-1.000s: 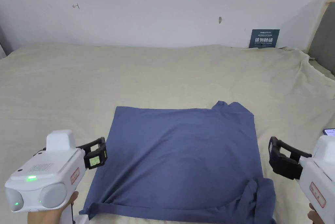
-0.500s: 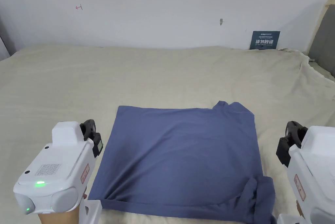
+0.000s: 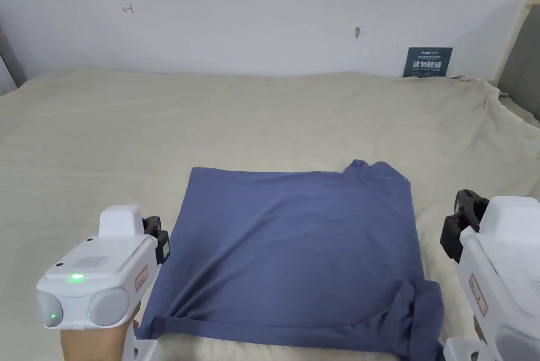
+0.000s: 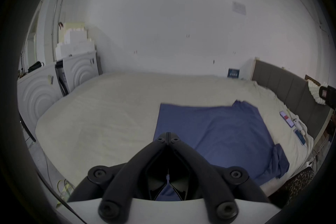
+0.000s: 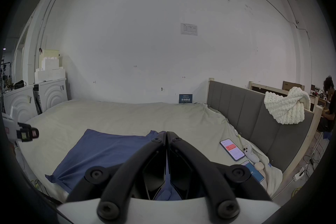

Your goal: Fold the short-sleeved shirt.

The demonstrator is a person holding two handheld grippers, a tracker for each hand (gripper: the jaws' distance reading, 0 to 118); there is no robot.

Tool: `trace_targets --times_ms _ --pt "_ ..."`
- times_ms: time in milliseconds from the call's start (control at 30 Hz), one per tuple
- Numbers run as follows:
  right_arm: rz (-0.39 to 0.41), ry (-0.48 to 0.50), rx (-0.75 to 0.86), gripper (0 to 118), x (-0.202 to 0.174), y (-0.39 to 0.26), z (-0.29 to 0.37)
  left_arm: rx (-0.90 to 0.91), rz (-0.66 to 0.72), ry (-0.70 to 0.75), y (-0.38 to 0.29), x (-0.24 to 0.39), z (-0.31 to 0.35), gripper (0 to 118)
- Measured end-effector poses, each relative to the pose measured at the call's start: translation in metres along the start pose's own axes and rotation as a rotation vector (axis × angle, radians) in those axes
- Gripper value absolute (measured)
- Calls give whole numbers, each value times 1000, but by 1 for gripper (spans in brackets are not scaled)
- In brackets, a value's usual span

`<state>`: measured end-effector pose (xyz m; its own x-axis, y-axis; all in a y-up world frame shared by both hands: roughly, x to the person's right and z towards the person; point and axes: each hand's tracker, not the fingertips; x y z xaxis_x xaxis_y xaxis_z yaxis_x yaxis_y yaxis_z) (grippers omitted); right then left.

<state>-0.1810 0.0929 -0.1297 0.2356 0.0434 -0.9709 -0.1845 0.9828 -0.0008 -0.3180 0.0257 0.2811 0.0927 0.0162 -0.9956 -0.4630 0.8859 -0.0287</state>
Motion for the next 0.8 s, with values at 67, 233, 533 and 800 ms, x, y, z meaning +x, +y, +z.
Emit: trace_targets --times_ms 67,233,533,800 --pt "-3 -1 -6 0 0 -1 0 -77 14 17 -5 1 0 14" --pt "-6 2 -24 0 1 -6 -2 -321 89 31 -39 -25 -39 87" --pt "-16 -2 -74 0 5 -21 -8 -505 77 59 -90 -41 -58 97" --pt "-19 -9 -109 0 10 -29 -10 -565 60 -7 -117 -40 -71 24"
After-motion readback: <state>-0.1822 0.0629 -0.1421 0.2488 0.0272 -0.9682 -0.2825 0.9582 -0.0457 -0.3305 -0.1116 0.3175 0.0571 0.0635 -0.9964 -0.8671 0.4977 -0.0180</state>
